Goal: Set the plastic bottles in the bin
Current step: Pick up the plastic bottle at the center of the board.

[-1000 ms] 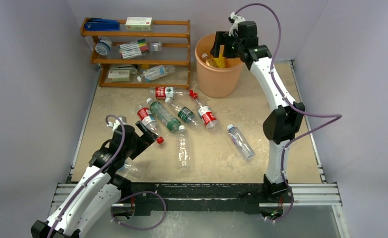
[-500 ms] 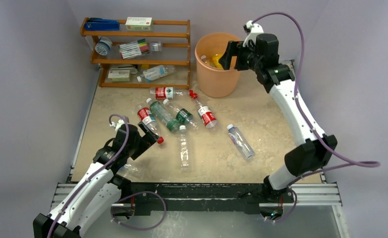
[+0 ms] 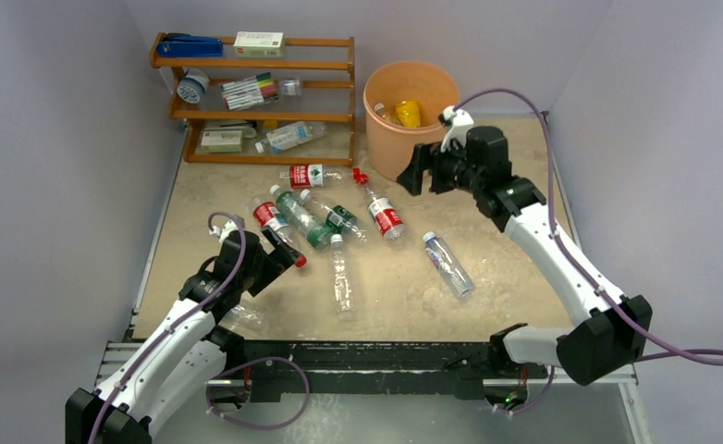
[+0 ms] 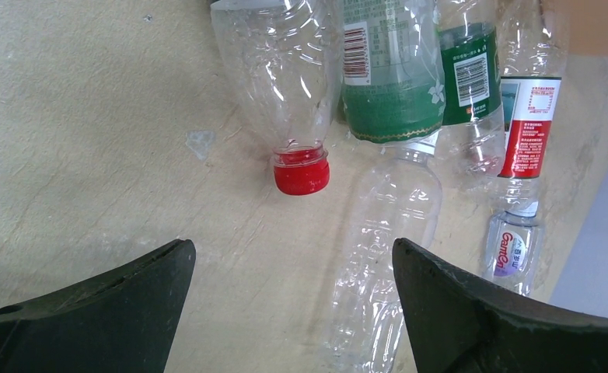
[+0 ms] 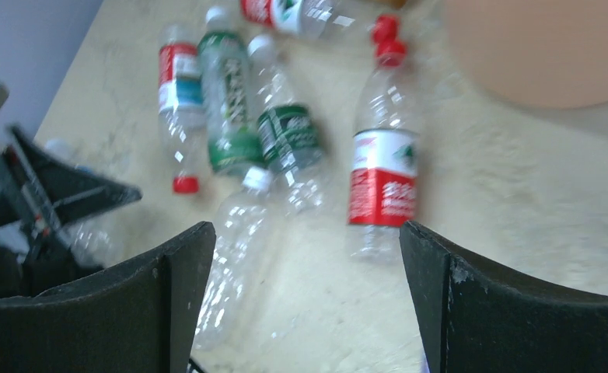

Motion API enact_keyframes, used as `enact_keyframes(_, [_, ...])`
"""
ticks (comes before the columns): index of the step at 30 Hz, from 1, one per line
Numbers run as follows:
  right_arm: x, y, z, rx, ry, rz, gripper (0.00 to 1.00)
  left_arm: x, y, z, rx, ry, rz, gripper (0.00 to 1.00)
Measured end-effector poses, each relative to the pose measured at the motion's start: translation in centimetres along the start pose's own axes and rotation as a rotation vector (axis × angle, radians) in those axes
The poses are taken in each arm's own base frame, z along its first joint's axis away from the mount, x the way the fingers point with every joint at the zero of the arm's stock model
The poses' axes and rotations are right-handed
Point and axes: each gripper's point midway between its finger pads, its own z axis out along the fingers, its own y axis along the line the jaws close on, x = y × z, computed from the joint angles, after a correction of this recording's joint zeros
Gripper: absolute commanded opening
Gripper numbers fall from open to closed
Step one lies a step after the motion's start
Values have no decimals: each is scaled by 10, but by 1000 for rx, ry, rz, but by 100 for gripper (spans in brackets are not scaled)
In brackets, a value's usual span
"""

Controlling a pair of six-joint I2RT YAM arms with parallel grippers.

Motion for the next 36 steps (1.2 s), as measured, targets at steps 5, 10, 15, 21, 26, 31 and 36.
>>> enact_keyframes(5, [60,39,15,-106,103,9,89,-1,-4,1,15,-1,-2,99])
enact_keyframes(10, [118,60,21,-165,205,37,88,-1,-4,2,20,-3,-5,99])
enact_keyframes(15, [149,74,21,-208,255,56,86,3,0,3,14,4,-8,99])
enact_keyframes(21, [172,98,22,-268,284,61,86,2,-1,2,18,2,-8,99])
enact_keyframes(26, [195,113,27,-302,329,65,85,3,-2,3,21,4,-8,98])
enact_keyframes(31, [220,122,34,-307,393,61,85,4,-1,4,16,11,-8,98])
enact_keyframes(36, [244,126,40,-299,454,52,85,4,0,4,15,12,-7,98])
